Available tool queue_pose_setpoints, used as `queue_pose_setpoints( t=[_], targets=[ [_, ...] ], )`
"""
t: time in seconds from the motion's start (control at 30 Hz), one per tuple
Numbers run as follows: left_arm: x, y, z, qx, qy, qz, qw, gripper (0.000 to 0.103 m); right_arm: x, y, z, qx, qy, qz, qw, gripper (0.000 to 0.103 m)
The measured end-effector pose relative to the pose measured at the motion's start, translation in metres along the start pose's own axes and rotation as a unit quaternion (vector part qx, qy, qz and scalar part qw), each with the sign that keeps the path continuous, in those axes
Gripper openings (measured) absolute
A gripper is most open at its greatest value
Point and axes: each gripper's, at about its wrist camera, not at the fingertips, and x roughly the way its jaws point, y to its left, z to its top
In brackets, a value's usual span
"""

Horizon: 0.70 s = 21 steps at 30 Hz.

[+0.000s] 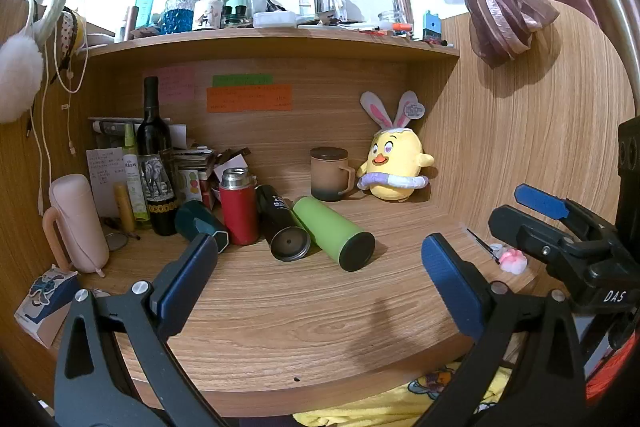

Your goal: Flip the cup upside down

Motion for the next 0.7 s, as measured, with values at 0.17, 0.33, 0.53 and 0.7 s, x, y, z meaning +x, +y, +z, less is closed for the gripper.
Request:
queue_pose_setpoints(
  t=[0.17,0.33,0.53,0.7],
  targets=[
    [0.0001,-0.0005,0.0005,0.000,0.000,0.000,1.0000,0.103,0.0000,0.0006,-0.0002,-0.001,0.000,0.000,1.000,0.103],
    [0.0000,-0.0002,0.0004,0.000,0.000,0.000,1.0000,0.103,0.0004,0.0001,-0.0003,-0.001,0.000,0.000,1.000,0.103],
    [0.0000,-0.0005,0.0001,0.000,-0.001,0.000,1.0000,0.103,0.0007,0.0006,-0.0006,-0.001,-0.001,0.001,1.000,0.103],
    [-0.0001,-0.0010,0.0001,0.000,0.000,0.000,1.0000,0.103,0.0005,0.0010,-0.0004,-0.001,0.000,0.001,1.000,0.103]
  ],
)
